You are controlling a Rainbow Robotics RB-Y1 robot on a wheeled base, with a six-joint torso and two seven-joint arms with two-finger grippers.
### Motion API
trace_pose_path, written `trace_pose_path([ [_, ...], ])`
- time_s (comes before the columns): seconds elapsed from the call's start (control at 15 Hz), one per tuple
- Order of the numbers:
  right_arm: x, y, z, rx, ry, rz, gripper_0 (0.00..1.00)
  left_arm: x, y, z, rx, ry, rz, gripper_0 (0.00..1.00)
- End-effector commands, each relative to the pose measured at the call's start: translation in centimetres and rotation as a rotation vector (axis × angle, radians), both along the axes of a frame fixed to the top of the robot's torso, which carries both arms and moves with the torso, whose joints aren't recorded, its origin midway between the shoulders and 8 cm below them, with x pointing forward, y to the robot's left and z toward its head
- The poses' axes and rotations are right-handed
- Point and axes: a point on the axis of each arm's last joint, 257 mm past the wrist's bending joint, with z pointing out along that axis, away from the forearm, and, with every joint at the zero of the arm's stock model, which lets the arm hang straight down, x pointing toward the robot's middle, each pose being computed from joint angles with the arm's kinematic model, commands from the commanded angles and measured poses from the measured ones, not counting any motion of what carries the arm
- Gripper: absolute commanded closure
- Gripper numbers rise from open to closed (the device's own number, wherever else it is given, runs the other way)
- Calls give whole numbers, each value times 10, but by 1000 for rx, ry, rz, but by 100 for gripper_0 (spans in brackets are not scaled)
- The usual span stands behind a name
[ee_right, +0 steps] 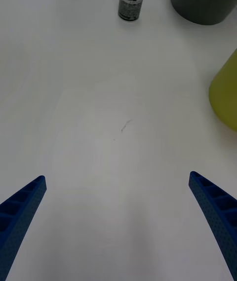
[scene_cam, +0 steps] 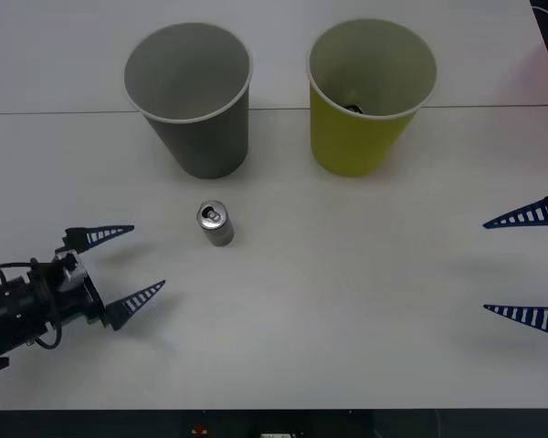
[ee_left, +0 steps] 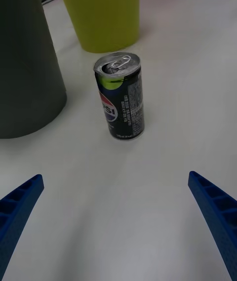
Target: Put the can into the green bin and the plastic bottle into the gray bin
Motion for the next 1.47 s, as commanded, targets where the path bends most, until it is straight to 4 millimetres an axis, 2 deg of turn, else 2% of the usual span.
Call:
trace_pose_path([
  [0.07,0,0,0,0,0,0,0,11,-18,-5,-39,9,37,0],
  [0.8,0,0,0,0,0,0,0,52,-93,-12,-148,39,128,0],
  [1.47,0,0,0,0,0,0,0,84,-127,-10,-135,39,168,0],
])
